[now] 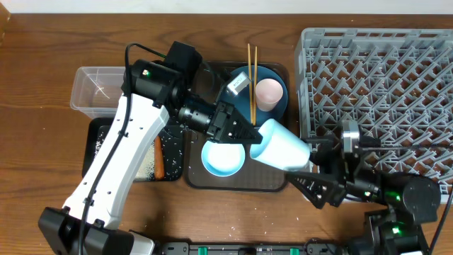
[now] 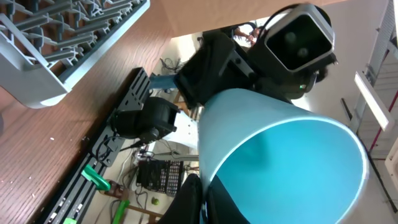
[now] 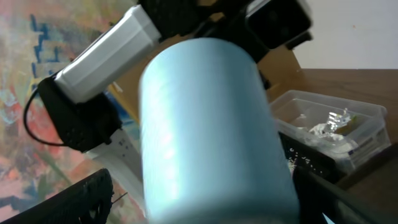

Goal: Sort waste into correct bins and load items into the dishwasher rack
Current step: 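Close the right gripper around the light-blue cup body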

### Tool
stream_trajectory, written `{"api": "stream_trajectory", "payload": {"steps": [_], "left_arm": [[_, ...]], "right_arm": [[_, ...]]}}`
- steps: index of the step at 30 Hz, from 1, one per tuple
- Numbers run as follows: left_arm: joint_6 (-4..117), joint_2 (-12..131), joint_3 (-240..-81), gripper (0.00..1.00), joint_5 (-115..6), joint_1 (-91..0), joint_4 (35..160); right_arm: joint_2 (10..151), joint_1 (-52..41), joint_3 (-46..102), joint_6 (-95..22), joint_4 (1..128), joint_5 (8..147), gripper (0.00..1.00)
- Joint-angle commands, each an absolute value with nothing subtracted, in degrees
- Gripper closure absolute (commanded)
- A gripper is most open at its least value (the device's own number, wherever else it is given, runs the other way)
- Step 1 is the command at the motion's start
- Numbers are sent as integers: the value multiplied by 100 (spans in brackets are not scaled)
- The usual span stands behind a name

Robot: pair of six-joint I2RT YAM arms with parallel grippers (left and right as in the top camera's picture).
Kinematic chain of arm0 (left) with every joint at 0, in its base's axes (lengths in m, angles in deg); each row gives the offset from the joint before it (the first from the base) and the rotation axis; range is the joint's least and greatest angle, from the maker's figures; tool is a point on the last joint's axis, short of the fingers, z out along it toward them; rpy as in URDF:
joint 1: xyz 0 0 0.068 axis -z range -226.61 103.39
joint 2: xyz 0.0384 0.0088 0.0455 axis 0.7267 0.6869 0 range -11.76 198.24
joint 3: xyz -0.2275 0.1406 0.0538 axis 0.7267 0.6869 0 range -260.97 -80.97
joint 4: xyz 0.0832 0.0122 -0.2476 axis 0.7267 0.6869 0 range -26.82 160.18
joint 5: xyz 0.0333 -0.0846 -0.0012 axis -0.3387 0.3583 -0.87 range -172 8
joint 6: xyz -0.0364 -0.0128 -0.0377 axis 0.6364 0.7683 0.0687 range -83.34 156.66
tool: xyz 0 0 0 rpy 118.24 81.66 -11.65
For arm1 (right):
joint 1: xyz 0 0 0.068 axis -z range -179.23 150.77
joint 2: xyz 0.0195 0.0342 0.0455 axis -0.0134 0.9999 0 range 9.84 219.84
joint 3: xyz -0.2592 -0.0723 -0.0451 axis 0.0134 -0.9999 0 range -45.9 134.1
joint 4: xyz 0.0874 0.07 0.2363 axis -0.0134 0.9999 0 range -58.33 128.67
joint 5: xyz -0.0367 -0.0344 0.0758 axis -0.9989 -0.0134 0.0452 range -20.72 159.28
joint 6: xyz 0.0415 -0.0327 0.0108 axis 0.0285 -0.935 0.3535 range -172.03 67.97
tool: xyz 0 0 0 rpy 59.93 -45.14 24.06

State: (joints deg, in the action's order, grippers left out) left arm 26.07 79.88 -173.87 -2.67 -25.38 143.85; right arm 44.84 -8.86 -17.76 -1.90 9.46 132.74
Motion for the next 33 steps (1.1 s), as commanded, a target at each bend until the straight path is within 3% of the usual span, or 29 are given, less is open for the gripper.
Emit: {"api": "stream_trajectory", "payload": {"steps": [1,22,33], "left_arm": [[2468,7942,-17365,94,-186,-2520,14389],[2468,7942,-17365,94,-190,-2520,14326],[2470,7942,-17365,94,-487,-2520,14332]], "right_arm": [[4664,-943,-1678,-328,911,13082,10],[4825,-1225,-1678,-243,482,13416,16],[4827,-1227,-1678,-284,183,13359,28]]}}
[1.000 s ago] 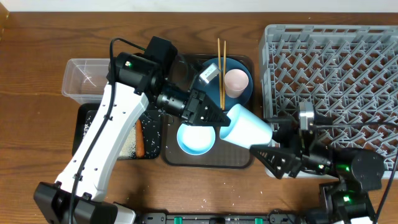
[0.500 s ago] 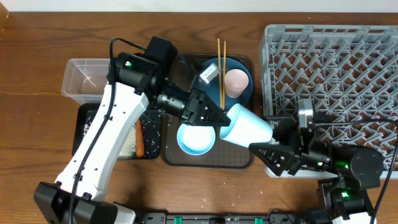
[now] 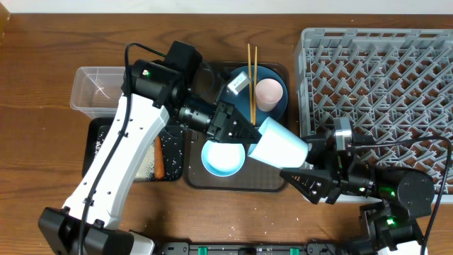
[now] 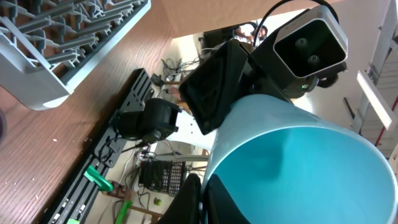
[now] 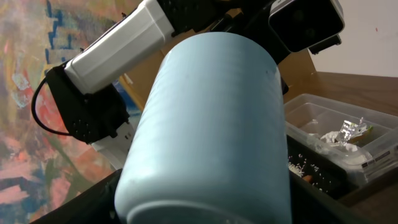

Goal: Sort waste into correct bins and load items into the dishwasher rack
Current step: 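Close the right gripper around the light-blue cup body, then open the left gripper and pull the cup right with the right gripper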

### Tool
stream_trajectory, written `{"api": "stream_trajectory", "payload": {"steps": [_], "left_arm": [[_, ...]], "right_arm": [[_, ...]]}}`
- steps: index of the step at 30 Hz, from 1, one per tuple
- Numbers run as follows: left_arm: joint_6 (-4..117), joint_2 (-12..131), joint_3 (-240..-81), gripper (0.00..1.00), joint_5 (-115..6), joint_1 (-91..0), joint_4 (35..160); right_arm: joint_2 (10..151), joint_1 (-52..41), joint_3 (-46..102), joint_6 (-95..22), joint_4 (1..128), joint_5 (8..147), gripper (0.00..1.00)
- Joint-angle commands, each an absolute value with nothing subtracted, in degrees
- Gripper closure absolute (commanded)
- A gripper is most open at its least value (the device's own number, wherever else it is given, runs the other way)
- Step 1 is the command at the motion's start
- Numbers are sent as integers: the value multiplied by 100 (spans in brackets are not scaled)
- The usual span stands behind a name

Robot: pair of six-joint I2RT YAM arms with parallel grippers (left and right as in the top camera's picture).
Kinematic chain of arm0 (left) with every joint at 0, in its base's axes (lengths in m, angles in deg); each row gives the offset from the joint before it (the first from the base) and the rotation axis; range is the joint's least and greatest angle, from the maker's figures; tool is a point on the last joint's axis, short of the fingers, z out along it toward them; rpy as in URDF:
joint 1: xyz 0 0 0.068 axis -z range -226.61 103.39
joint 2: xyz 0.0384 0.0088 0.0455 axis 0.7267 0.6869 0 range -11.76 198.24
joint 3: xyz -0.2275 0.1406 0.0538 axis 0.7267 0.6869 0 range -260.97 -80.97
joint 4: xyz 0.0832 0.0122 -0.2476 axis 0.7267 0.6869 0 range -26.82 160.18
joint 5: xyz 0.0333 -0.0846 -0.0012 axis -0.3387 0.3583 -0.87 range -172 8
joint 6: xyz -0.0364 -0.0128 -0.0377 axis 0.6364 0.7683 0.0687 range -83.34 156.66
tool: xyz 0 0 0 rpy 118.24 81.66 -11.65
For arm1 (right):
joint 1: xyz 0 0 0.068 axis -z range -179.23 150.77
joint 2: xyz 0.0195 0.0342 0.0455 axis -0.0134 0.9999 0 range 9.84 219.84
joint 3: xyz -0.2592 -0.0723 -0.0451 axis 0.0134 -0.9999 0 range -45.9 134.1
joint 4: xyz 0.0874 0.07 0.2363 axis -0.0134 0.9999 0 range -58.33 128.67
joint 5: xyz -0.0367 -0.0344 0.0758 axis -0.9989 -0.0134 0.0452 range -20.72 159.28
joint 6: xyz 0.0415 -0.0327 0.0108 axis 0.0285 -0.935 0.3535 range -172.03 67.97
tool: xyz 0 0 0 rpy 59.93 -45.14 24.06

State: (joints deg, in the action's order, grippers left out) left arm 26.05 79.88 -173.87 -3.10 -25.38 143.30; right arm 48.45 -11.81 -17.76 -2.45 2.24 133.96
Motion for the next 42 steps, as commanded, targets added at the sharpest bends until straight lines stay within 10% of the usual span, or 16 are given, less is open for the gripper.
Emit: {"api": "stream_trajectory", "payload": {"steps": [1,25,42], "left_arm": [[2470,7942,-17365,94,-487,-2520,14332],[2470,7942,-17365,94,-813,-2520,14413],[2492,7942,-17365,68,-1993,-2531,14092]], "right_arm": [[4827,-1227,-1678,-284,183,13357,28],[4932,-1227,-1678,-286,189,13202,40],[5190,-1155,-1678,-719,974,13014,46]]}}
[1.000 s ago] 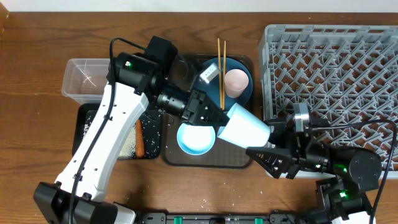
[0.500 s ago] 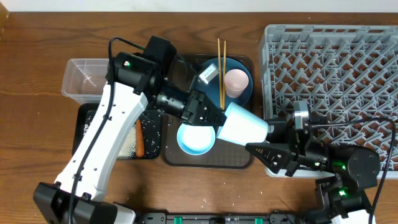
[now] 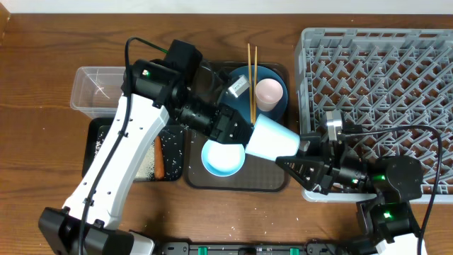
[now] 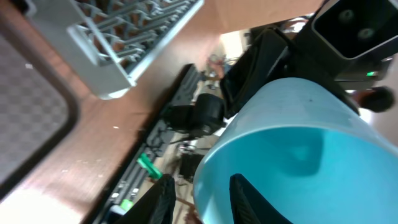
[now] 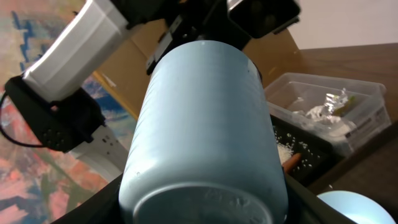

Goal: Sort waste into correct bins and load items into the dishwasher rack
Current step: 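Open the left gripper and pull the cup right with the right gripper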

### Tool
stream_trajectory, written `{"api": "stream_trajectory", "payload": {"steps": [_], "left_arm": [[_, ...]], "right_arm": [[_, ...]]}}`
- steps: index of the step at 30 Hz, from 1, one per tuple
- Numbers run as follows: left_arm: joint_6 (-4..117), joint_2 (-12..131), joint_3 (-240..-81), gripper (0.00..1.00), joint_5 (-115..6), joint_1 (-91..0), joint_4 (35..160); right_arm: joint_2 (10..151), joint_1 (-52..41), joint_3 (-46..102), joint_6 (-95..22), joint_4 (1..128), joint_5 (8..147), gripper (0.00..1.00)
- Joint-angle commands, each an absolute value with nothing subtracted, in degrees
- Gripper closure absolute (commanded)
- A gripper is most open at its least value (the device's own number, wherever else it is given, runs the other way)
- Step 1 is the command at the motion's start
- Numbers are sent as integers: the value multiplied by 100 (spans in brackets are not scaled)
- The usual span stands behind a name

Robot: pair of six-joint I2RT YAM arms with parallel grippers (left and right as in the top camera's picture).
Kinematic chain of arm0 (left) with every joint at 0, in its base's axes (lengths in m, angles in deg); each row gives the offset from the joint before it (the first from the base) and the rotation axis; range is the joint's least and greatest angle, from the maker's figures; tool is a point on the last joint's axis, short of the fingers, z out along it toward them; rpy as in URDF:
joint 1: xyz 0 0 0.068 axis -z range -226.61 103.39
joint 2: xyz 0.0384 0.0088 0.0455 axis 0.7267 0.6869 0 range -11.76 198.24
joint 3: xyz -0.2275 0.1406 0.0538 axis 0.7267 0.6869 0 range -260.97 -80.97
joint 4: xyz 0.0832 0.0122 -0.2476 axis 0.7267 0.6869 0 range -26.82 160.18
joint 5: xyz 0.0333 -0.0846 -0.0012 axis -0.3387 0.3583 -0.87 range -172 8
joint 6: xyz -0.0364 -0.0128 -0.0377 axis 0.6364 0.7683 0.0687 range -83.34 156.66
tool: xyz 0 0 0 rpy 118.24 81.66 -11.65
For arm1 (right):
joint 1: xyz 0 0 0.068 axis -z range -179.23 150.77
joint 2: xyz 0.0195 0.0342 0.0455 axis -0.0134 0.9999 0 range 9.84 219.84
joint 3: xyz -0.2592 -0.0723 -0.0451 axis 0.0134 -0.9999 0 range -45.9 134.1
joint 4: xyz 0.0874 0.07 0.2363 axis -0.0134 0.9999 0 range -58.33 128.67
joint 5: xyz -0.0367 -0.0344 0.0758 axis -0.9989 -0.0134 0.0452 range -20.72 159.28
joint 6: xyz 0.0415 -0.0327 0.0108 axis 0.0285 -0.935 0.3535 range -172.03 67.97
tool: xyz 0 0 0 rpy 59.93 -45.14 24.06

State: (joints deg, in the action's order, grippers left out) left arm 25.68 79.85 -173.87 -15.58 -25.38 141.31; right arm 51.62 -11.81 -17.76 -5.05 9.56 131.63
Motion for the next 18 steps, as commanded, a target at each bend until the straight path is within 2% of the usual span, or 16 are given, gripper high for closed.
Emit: {"api": "stream_trajectory", "payload": {"steps": [1,9,13,18], "left_arm": [[2492,7942,-17365,68,-2041,-2531,14066],[2546,7942,-17365,67,-2844,-2531,13784],[3101,7942,-17365,67,-3486,-2531,13552],[3342,7942,-17365,62,-3928,-2531,13375]], "right_arm": [[5206,-1131,-1678,-737,989,13014,46],[5260,-849,-1678,-791,1603,13016,48],[5260,-587,-1675,-796,1787,13075,45],[5260,-169,-1664,-682,1794,13346,43]]}}
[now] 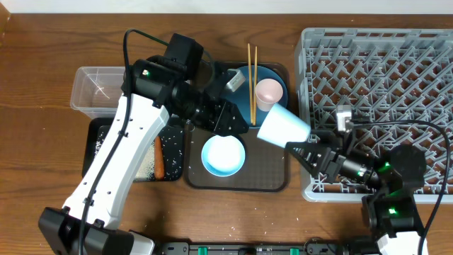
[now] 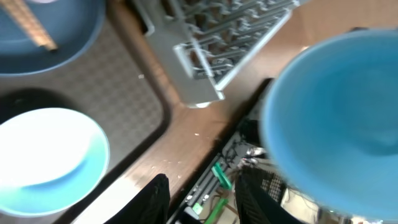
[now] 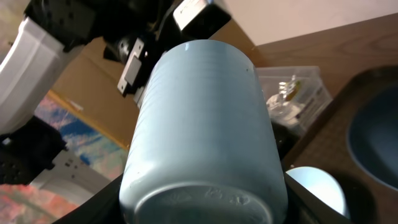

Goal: Sort waste into correct bins and load items into the dishwasher rack
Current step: 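Open the left gripper and pull the cup right with the right gripper, then lower the light-blue cup upside down into the rack and release it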

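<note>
A light blue cup [image 1: 283, 127] hangs tilted over the right edge of the brown tray [image 1: 272, 180], mouth toward the left arm. My right gripper [image 1: 303, 147] is shut on its base end; in the right wrist view the cup [image 3: 202, 124] fills the frame, base toward the camera. My left gripper [image 1: 237, 120] stands open just left of the cup and apart from it. In the left wrist view the left gripper [image 2: 204, 186] holds nothing, and the cup's mouth [image 2: 339, 106] shows at the upper right. The grey dishwasher rack [image 1: 375, 85] is at the right.
On the tray lie a light blue bowl [image 1: 223, 156] and a dark blue plate [image 1: 244, 95] carrying chopsticks [image 1: 251, 78] and a pink cup [image 1: 269, 92]. A clear bin [image 1: 95, 88] and a black tray with rice and a carrot [image 1: 159, 156] sit at the left.
My left gripper has drawn back to the left, off the cup's rim. My right gripper has moved the cup slightly right and toward the rack.
My left gripper was shut on the cup's rim above the tray, with my right gripper's fingers wide around its base. The right fingers then stood closer to the cup. Later the right gripper held it and the left fingers were parted. Now only the right holds it.
</note>
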### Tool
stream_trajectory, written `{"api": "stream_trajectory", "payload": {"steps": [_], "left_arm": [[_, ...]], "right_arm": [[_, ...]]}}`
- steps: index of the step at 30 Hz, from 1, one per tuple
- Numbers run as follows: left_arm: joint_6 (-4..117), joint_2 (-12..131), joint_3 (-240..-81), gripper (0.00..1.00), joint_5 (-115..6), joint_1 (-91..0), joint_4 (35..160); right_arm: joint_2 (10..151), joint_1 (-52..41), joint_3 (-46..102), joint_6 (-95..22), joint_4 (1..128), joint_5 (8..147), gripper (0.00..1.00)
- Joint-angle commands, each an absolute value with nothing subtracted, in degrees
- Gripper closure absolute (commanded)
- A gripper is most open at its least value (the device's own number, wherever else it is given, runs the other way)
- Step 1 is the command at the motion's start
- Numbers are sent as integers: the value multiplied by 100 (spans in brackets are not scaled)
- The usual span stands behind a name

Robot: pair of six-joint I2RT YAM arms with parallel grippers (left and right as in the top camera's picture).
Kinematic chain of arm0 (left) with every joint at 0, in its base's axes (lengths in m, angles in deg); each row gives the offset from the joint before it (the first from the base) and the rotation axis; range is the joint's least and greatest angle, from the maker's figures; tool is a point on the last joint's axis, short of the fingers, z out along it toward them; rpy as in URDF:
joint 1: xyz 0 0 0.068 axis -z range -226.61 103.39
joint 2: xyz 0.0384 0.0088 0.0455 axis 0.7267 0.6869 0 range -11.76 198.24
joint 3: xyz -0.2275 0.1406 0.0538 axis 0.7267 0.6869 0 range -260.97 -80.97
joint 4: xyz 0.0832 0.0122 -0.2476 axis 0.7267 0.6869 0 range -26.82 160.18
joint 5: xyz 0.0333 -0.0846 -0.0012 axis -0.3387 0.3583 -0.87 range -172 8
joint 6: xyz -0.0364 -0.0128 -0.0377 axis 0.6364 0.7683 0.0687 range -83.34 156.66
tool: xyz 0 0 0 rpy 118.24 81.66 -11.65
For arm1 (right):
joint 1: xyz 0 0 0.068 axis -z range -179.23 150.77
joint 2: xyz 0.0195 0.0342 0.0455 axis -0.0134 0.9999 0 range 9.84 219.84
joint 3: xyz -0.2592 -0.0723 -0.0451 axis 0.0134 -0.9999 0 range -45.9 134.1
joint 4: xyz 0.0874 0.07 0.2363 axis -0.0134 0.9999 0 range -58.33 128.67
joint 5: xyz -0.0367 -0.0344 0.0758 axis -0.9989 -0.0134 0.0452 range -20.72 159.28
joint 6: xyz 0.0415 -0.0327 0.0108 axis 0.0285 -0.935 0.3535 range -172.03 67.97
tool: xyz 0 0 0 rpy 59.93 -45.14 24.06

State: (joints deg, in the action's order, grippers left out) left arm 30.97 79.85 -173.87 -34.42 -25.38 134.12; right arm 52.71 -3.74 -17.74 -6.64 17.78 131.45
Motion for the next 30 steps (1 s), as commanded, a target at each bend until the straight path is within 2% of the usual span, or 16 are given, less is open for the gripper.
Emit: {"api": "stream_trajectory", "payload": {"steps": [1,15,17,22,30], "left_arm": [[3357,7942,-17365,61,-3978,-2531,13368],[3399,7944,-17365,60,-4116,-2531,13336],[3399,7942,-17365,51,-4116,-2531,13336],[3401,7944,-17365,49,-4113,-2531,13336],[3399,7944,-17365,43,-4113,-2531,13338]], "right_arm": [[5260,-99,-1664,-673,1820,13383,43],[5483,852,-1664,-702,2100,13311,45],[5667,954,-1664,-715,2119,13254,45],[6189,1024,-1664,-723,2119,12701,46],[6698,1024,-1540,-1353,2296,12253,46]]}}
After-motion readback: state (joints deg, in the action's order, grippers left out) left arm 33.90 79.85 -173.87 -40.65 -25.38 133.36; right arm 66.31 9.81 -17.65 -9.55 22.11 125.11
